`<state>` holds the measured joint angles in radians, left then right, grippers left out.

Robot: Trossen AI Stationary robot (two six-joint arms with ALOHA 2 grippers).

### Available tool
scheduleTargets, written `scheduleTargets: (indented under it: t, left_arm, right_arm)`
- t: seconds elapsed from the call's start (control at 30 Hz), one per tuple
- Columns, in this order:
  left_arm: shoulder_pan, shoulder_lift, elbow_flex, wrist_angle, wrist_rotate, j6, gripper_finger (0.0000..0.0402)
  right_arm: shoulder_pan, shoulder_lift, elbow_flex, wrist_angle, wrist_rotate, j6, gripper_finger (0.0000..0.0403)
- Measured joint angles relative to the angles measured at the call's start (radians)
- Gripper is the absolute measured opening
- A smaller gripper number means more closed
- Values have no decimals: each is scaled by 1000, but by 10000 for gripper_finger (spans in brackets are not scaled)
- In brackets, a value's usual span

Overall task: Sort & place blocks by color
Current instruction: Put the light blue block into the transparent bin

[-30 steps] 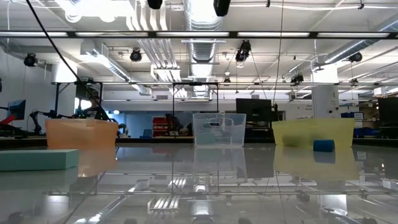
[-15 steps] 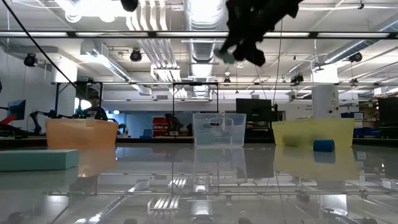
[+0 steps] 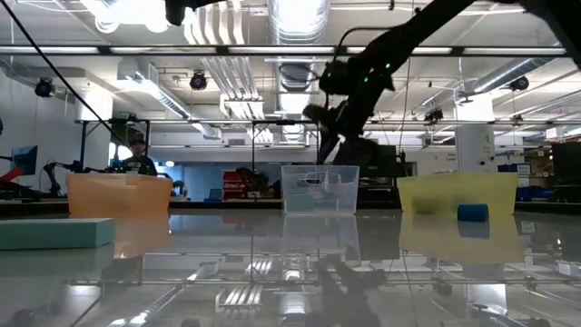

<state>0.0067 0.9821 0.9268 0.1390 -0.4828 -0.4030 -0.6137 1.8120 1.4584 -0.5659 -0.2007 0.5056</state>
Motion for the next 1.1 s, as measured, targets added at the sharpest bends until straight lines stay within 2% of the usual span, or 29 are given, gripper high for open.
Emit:
scheduleTargets:
  t: [0.27, 0.5, 0.83, 1.0, 1.1]
  left_arm:
    - [1, 10, 0, 0, -28, 0, 250]
    - [6, 5, 0, -2, -51, 0, 250]
    - [11, 3, 0, -99, -46, -10, 250]
    - [11, -3, -1, -271, 62, -148, 250]
    - [10, 4, -1, -402, 172, -229, 250]
  right_arm:
    - [-14, 138, 125, -141, 70, -5, 133]
    - [-13, 125, 126, -142, 70, -3, 147]
    - [-12, 90, 126, -143, 62, 4, 164]
    - [-12, 1, 126, -142, 33, 13, 163]
    - [-13, -74, 126, -115, 15, 10, 156]
